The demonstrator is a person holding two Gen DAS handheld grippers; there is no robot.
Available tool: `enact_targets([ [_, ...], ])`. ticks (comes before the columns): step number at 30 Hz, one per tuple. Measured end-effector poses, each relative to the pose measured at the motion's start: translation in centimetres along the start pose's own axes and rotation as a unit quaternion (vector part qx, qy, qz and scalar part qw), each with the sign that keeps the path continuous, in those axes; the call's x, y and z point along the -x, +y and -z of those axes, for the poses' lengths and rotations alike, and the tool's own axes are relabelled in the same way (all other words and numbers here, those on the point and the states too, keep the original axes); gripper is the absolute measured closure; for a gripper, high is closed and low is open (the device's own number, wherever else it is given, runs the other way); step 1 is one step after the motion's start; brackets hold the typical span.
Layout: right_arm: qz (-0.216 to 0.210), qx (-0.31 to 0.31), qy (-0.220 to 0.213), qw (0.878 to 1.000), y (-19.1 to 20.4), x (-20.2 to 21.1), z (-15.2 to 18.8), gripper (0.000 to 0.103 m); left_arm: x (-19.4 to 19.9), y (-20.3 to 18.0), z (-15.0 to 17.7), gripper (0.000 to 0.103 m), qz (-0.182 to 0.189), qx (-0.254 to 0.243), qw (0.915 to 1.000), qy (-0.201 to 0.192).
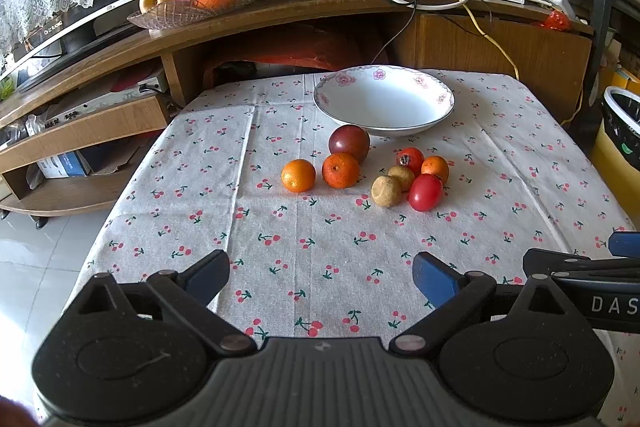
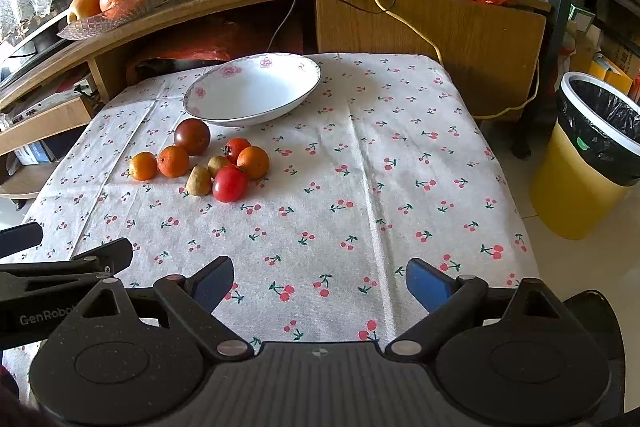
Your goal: Organize fruits
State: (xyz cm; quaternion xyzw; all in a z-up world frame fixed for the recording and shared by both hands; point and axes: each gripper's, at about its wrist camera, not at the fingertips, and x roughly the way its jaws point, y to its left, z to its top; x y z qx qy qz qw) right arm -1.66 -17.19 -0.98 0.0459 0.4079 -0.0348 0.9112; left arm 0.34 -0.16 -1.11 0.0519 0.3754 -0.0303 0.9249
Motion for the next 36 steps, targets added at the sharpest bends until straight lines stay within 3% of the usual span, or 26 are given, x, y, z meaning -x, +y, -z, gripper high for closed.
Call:
enact_targets([
  [27, -0.035, -0.003, -0.016, 0.999, -0.1, 1.8, -1.4, 0.021, 2.9, -0.2, -1.6, 0.003, -0.022, -0.023, 0.9991, -0.028],
  [36, -0.027, 0.017, -0.022, 0.999, 0.9, 1.0, -2.8, 0.024, 1.6, 0.5, -2.9, 0.004, -0.008, -0.030, 0.9991, -0.029],
])
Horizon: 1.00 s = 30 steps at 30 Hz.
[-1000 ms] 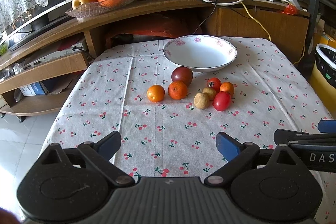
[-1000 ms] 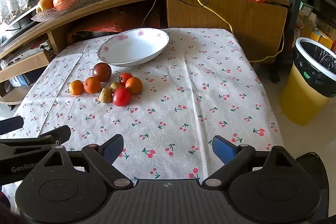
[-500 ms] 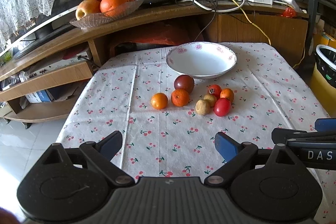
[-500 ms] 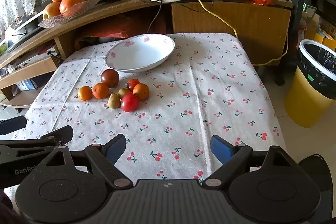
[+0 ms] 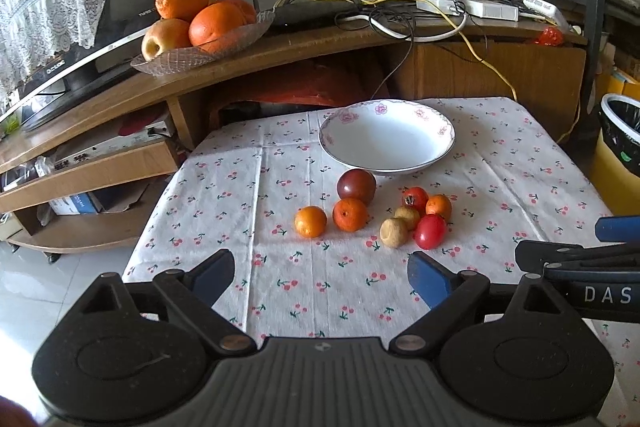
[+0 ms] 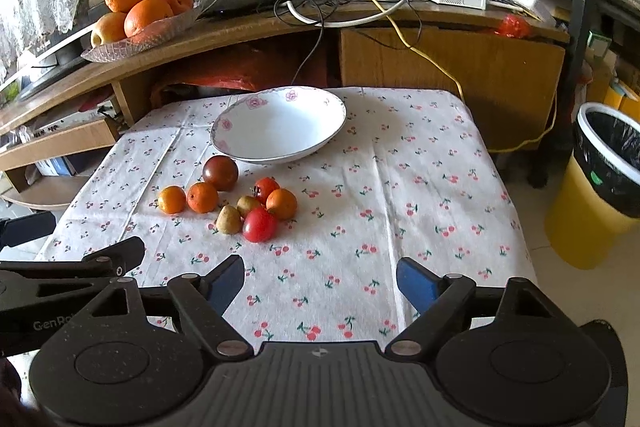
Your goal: Organize fruits
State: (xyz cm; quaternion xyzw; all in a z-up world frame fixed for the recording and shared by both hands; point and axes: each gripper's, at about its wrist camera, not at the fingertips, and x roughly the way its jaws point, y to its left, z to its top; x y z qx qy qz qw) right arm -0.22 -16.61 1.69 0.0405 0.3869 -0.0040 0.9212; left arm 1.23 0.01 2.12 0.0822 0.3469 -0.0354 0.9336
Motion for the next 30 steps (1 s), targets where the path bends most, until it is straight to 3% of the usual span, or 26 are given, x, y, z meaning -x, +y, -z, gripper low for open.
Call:
enact_targets([
  [10, 0.006, 0.025, 0.007, 1.000, 0.8, -1.9, -1.4, 0.025, -2.2, 0.5, -1.2, 0.005, 0.003, -0.026, 0.9996, 0.006],
  [15, -0.010, 0.039, 0.017, 0.999, 1.1, -3.5, -2.2, 0.025, -3.8, 1.5, -1.6, 0.008, 0.028, -0.030, 0.9991, 0.011],
  [23, -0.060, 0.081, 0.032, 0.994, 1.7, -6.4, -3.4, 0.036, -6.2, 1.7, -1.1, 0.008, 0.051, -0.084, 0.9948, 0.026],
  [30, -0.108, 0.082, 0.082, 0.987, 1.4, -9.3, -3.5, 0.055, -7.6, 1.9, -0.7, 0.008, 0.087, -0.097, 0.9907, 0.038],
])
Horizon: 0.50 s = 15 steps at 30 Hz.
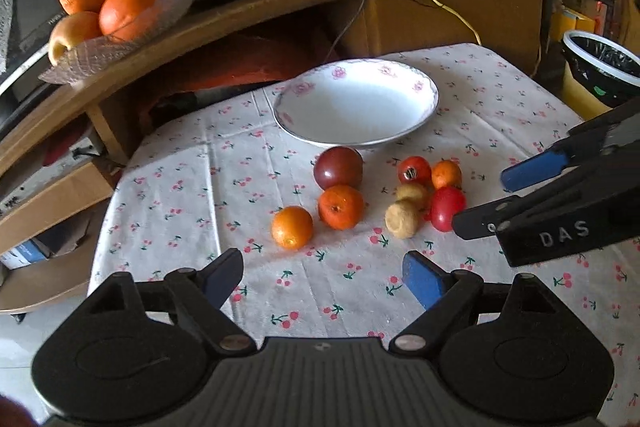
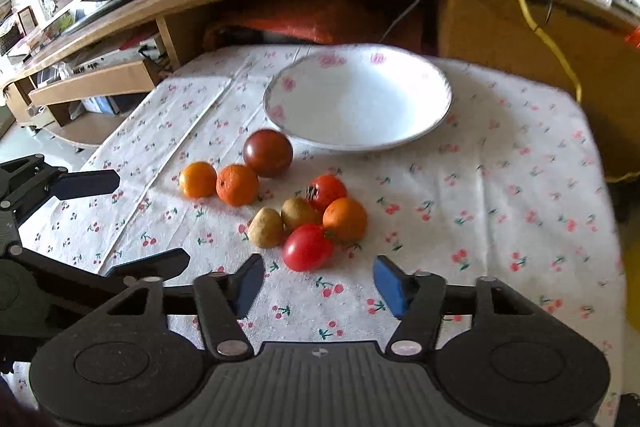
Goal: Organize fruits
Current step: 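Grasp a tangerine with the left tool while the right tool grasps a red cherry tomato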
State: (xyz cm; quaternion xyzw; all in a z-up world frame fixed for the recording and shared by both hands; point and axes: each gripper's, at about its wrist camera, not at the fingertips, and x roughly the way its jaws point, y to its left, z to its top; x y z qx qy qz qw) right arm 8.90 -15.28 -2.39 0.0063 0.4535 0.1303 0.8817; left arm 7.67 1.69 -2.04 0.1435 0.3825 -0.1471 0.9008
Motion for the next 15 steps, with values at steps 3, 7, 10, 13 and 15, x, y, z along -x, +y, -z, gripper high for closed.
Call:
enact_targets([
  [3, -0.009, -0.008, 0.017, 1.000, -0.3, -1.2, -0.1, 0.063, -0.7, 0.3, 0.2, 0.009, 0.004, -0.004, 1.0000, 0.006],
  [7, -0.018, -0.011, 0.022, 1.000, -0.2, -2.0, -0.3, 0.066, -1.7, 1.1, 0.4, 0.015, 0.013, -0.008, 0.9998, 0.009],
  [10, -0.017, -0.004, 0.020, 1.000, -0.1, -2.4, -0.4, 0.066, -2.6, 1.5, 0.1, 0.020, 0.012, -0.010, 0.9998, 0.009],
  [13, -0.021, -0.004, 0.017, 1.000, -0.3, -2.5, -0.5, 0.066, -3.5, 2.1, -0.4, 0.026, 0.012, -0.011, 0.9998, 0.006],
  [15, -0.024, -0.003, 0.017, 1.000, -0.4, -2.6, -0.6, 0.066, -4.3, 2.5, -0.8, 0.030, 0.021, -0.006, 0.9997, 0.005],
])
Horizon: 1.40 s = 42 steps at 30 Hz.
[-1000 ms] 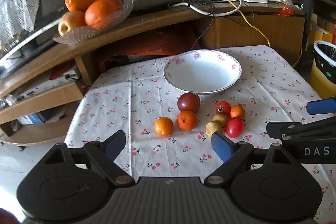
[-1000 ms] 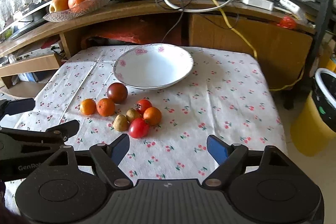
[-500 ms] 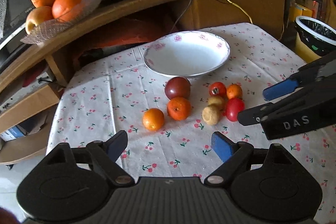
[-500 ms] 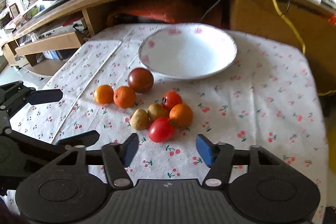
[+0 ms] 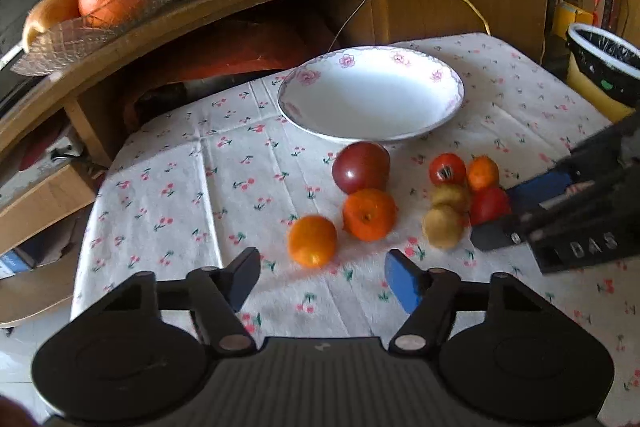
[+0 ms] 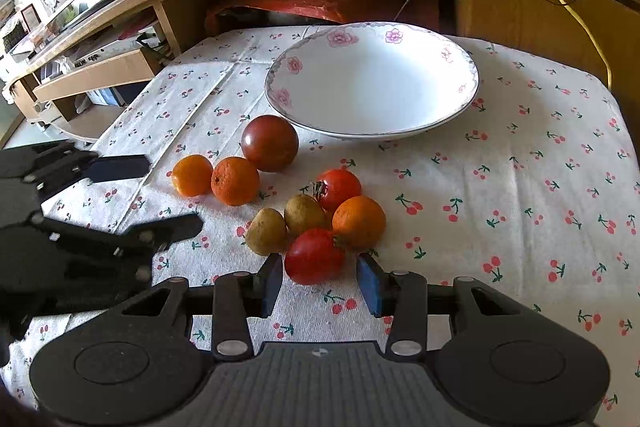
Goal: Organize fruits
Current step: 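Grasp a tangerine with the left tool while the right tool grasps a red cherry tomato, then lower the tangerine into the white bowl with the left tool while the right tool drops the cherry tomato in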
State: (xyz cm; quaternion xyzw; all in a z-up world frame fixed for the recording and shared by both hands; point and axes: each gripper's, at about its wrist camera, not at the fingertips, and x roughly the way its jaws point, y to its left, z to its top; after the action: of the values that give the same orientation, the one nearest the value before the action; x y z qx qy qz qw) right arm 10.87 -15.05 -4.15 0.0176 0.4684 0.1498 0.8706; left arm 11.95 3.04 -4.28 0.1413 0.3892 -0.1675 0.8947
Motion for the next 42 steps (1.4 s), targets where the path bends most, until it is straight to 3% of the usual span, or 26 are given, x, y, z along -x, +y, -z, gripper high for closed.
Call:
enact_targets([
  [7, -0.005, 0.000, 0.001, 1.000, -0.3, 0.1, 0.0, 0.071, -2.1, 1.1, -0.7, 0.054, 0.013, 0.008, 0.9997, 0.017],
  [13, -0.009, 0.002, 0.005, 1.000, 0.0, 0.2, 0.1, 0.075, -2.4, 1.2, -1.0, 0.065, 0.023, 0.013, 0.9994, 0.023],
  [28, -0.017, -0.013, -0.004, 1.000, -1.0, 2.1, 0.3, 0.076, -0.6, 0.3, -0.8, 0.067, 0.052, 0.018, 0.9981, 0.029],
  [42, -0.009, -0.020, -0.045, 0.999, -1.8, 2.3, -3.8, 0.076, -1.3, -1.4, -5.2, 0.067, 0.062, 0.025, 0.9977, 0.005],
])
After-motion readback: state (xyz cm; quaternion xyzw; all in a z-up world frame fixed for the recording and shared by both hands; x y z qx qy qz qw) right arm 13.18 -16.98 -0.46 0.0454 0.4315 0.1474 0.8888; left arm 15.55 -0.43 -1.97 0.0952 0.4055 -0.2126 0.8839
